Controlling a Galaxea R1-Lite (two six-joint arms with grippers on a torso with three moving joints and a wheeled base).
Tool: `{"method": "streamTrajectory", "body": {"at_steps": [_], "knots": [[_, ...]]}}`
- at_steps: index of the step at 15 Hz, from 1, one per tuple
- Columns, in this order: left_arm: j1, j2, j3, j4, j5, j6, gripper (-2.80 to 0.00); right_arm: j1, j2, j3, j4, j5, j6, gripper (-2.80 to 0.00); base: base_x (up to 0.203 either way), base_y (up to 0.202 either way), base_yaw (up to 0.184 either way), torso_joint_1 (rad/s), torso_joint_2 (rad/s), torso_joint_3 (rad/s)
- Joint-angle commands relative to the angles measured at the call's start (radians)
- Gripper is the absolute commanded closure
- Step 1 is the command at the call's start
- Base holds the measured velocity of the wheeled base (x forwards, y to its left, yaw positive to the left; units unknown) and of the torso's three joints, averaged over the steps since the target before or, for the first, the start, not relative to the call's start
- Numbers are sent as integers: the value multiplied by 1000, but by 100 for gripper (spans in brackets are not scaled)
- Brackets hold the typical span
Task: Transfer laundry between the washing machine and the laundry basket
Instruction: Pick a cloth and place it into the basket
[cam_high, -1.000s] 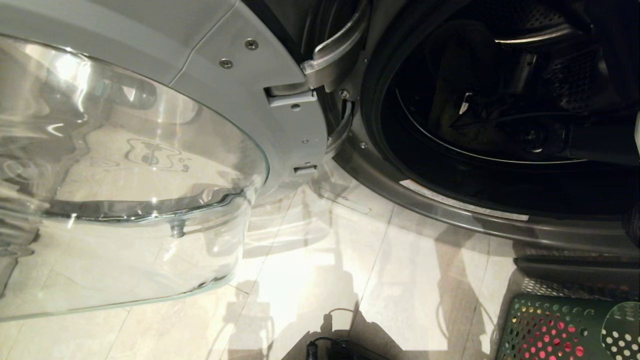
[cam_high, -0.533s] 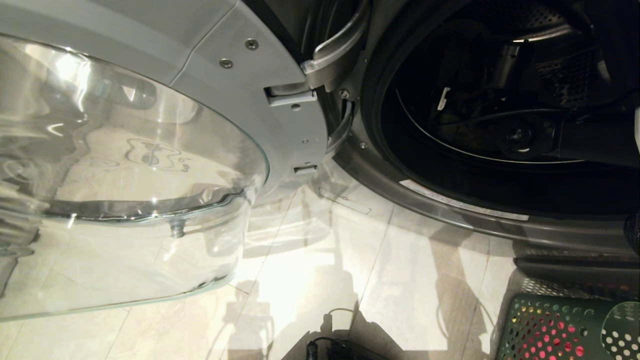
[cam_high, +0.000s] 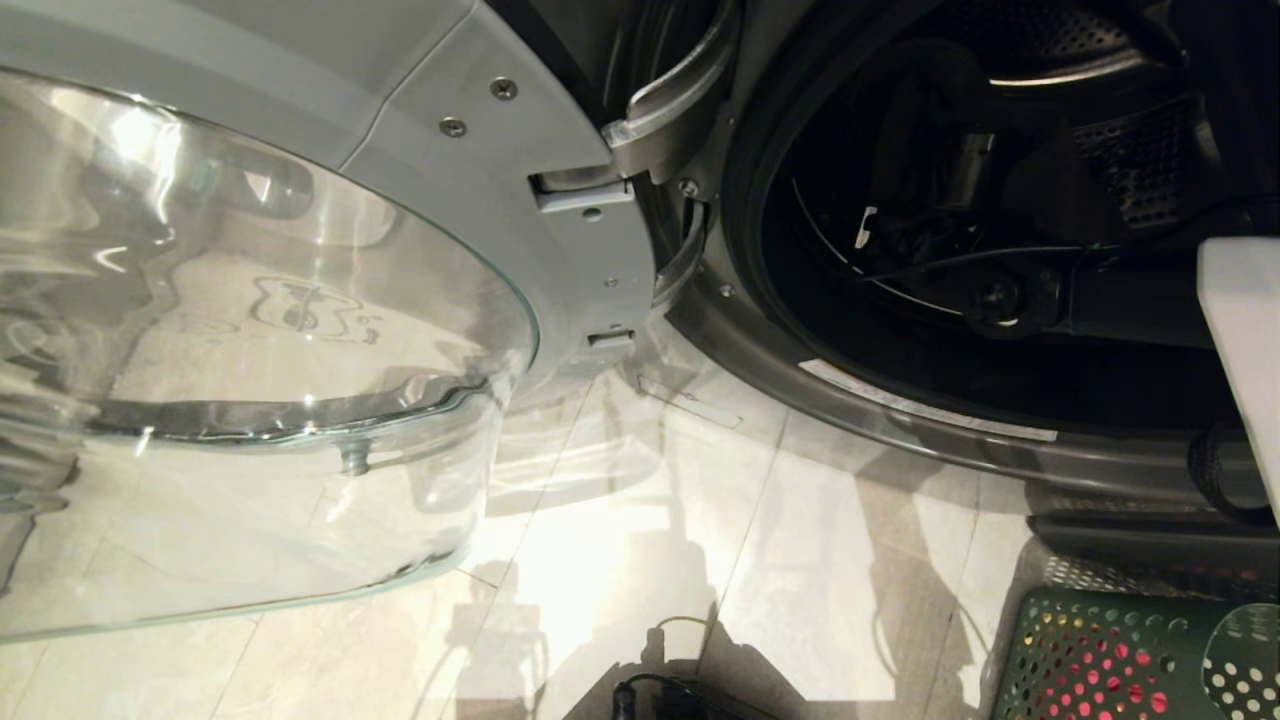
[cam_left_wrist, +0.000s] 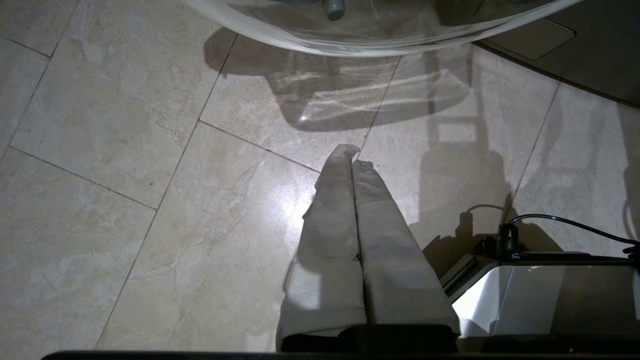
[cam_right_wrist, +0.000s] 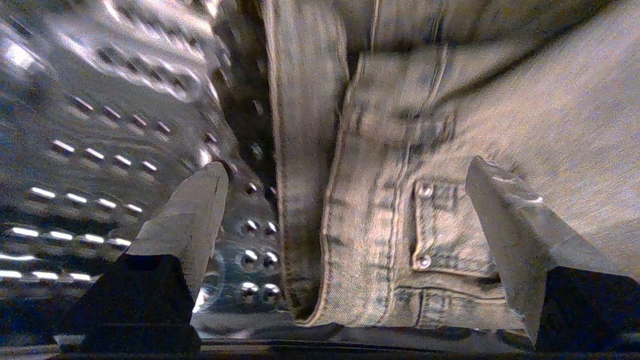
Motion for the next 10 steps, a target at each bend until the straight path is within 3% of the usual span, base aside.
{"method": "streamTrajectory", "body": {"at_steps": [1, 9, 10], "knots": [[0, 2, 0, 0, 0, 0, 0, -2, 27, -4, -11, -5, 5, -280, 0, 0, 0, 0, 0, 0], [0, 2, 0, 0, 0, 0, 0, -25, 28, -5, -17, -16, 26, -280, 0, 0, 0, 0, 0, 0], [0, 2, 0, 0, 0, 0, 0, -26, 27, -5, -17, -14, 26, -142, 0, 0, 0, 0, 0, 0]]}}
